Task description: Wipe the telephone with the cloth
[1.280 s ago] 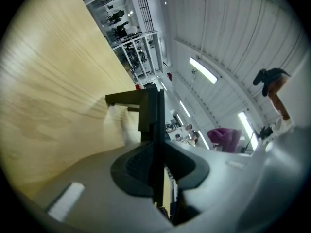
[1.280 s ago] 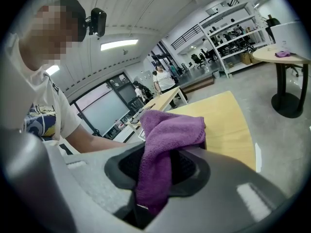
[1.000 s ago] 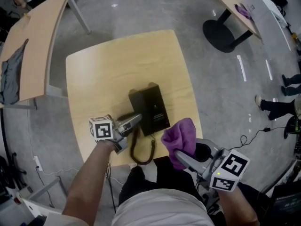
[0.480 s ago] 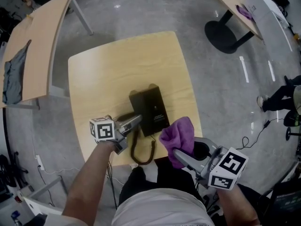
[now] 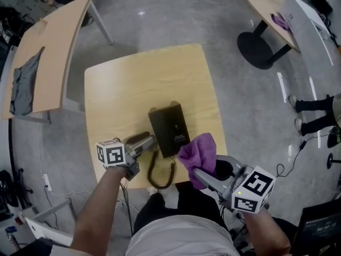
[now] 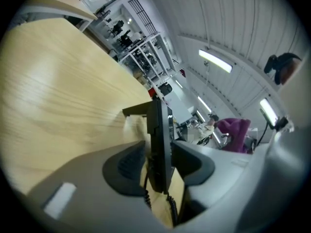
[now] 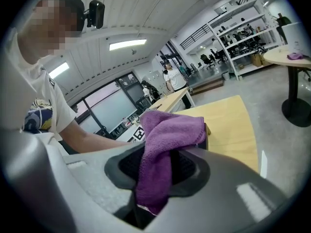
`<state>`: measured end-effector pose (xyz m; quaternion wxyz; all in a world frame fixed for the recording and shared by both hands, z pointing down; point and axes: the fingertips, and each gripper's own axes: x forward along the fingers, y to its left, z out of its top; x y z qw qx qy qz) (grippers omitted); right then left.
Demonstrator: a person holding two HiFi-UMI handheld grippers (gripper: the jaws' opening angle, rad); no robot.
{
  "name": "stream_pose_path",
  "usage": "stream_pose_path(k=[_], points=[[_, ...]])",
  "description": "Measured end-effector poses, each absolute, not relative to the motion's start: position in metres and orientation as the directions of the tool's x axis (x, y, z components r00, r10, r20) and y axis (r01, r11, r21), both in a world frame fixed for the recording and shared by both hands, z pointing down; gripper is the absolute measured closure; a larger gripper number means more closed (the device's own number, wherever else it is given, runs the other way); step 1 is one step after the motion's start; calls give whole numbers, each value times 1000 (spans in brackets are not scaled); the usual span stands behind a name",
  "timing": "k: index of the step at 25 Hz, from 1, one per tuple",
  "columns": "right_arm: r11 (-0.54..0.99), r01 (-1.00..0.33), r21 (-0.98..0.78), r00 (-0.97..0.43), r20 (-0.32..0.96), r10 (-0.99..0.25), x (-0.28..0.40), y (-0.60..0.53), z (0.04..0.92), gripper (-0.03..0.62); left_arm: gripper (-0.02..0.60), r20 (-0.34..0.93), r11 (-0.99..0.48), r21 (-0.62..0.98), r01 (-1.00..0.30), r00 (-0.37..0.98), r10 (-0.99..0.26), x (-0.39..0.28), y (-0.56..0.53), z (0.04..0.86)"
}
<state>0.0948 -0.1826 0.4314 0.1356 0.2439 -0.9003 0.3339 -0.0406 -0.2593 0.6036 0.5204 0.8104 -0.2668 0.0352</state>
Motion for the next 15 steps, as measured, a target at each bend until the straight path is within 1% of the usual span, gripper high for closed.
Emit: stream_pose_path(k=[5,12,15], points=[[698,-498,-514,-861,390,-327,94,-189,437,477,394,381,-312,765,-564,786,-486,-63,-243,577],[759,-422,-496,-894,365,-259,78,-182,447,477,405,382,-349,679,-646,716,-584,-72,-194,509],[779,-408,-476,-897,366,-247,74,-175,447,477,458,365,-396,639,-659,713,-598,-61,-170,483]])
